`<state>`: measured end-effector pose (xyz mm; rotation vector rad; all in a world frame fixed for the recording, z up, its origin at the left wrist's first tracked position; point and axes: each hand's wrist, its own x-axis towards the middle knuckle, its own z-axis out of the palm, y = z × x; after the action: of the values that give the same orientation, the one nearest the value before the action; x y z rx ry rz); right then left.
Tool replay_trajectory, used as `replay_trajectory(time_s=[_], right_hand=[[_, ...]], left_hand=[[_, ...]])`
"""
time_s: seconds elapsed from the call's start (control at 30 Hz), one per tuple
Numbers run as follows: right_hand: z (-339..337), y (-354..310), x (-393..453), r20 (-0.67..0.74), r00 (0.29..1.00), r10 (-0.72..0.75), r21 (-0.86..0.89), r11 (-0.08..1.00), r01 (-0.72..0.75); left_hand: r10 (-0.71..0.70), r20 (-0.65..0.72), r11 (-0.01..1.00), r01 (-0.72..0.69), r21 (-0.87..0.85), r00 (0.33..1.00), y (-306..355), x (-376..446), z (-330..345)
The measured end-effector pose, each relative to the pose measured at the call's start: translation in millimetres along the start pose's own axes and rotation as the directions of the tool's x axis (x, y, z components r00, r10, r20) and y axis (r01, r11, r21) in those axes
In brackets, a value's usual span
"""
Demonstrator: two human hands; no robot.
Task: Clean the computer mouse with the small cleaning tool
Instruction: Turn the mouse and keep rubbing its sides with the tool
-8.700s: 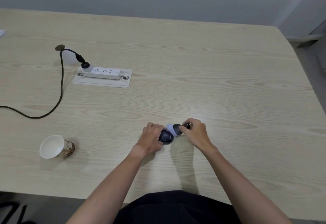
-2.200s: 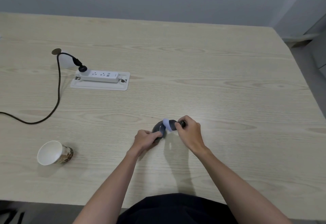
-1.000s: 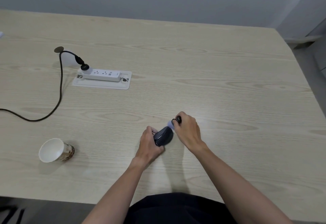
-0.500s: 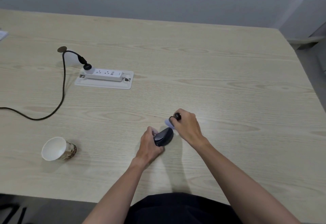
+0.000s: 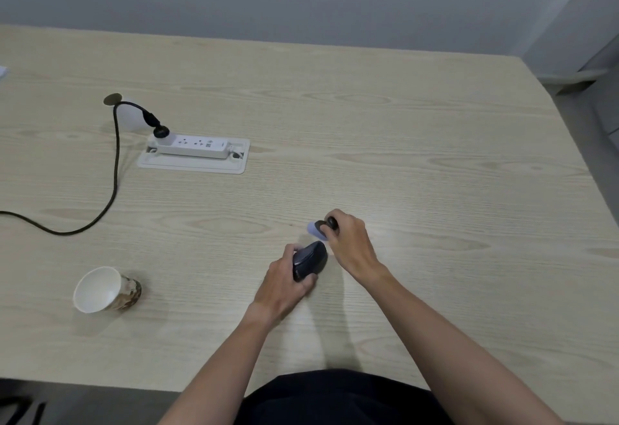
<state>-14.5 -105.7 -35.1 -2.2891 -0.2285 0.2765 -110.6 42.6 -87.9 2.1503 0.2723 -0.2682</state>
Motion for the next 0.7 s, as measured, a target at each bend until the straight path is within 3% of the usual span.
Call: replay_trajectory(time_s=[0.1, 0.23, 0.33, 0.5, 0.6, 0.7], right_hand=[[-4, 3, 0, -0.062, 0.998, 0.026, 0.058, 0.998, -0.023], [-2, 8, -6, 0.030, 0.999, 0.035, 0.093, 0.995, -0.038], [0, 20, -8, 0.086, 0.994, 0.065, 0.012, 0.998, -0.066], [-5, 30, -10, 0.024, 0.993, 0.112, -0.114, 0.988, -0.109], [-8, 31, -11, 0.007, 0.990, 0.140, -0.011, 0.990, -0.139], [-8, 30, -14, 0.082, 0.989, 0.127, 0.027, 0.991, -0.130]], left_hand=[[0.000, -0.005, 1.000, 0.000, -0.001, 1.000, 1, 0, 0], [-0.016, -0.031, 0.999, 0.017, 0.050, 0.999, -4, 2, 0], [-0.072, -0.056, 0.994, 0.076, 0.083, 0.996, -6, 3, 0], [-0.080, -0.070, 0.993, 0.086, 0.086, 0.994, -5, 4, -2], [-0.078, -0.075, 0.991, 0.086, 0.103, 0.994, -6, 4, -2], [-0.068, -0.074, 0.989, 0.077, 0.126, 0.995, -6, 5, -2]])
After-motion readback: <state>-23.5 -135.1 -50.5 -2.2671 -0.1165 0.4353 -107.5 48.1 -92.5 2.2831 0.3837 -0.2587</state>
